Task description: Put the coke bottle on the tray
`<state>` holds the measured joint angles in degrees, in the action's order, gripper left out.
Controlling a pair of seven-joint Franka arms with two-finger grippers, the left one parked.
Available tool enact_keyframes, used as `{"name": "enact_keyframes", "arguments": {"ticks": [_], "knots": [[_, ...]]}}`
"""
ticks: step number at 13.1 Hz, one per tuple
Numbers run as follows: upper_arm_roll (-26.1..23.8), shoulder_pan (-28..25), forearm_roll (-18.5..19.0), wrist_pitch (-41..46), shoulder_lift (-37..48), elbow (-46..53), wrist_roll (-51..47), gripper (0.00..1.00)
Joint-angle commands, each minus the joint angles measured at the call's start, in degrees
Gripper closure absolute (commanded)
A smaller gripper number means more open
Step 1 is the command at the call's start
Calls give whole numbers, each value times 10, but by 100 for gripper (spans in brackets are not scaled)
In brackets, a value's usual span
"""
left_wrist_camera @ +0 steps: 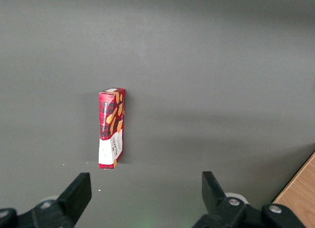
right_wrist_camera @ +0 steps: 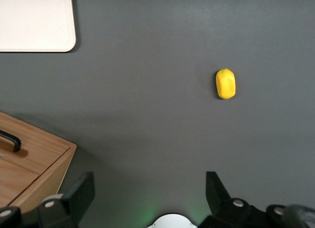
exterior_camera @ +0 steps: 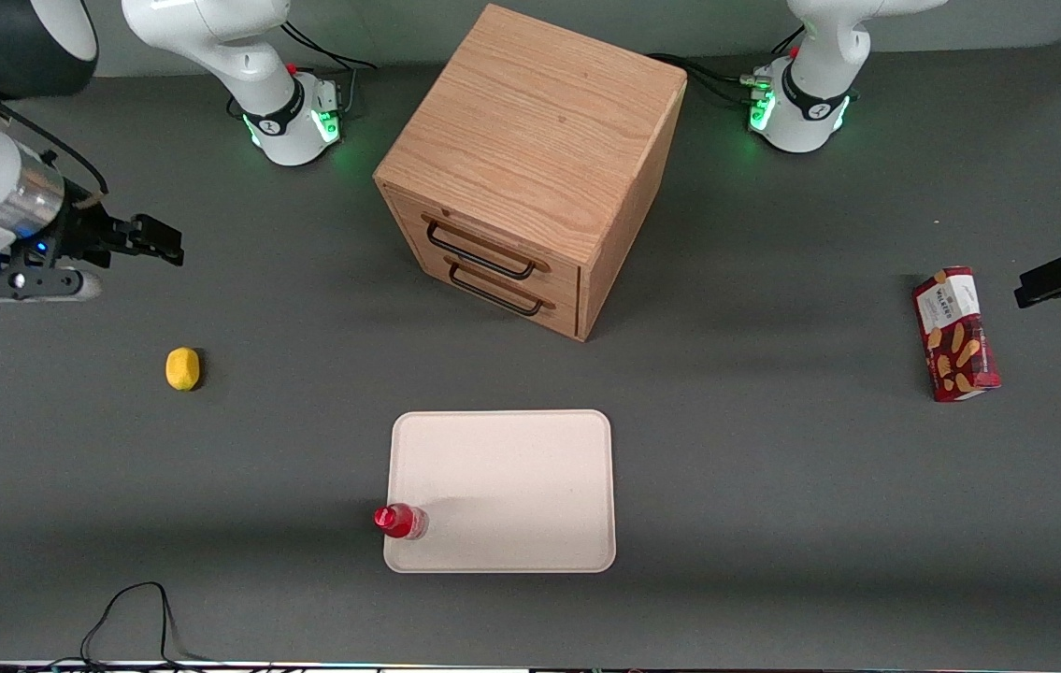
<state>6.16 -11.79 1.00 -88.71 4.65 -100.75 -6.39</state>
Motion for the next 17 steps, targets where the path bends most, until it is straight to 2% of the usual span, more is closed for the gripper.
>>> {"name": "enact_keyframes", "arguments": {"ticks": [1, 6, 17], "knots": [[28, -25, -6, 21, -26, 49, 10, 0], [15, 25, -14, 41, -30, 65, 48, 0], [-34, 78, -21, 69, -28, 71, 64, 0]]}}
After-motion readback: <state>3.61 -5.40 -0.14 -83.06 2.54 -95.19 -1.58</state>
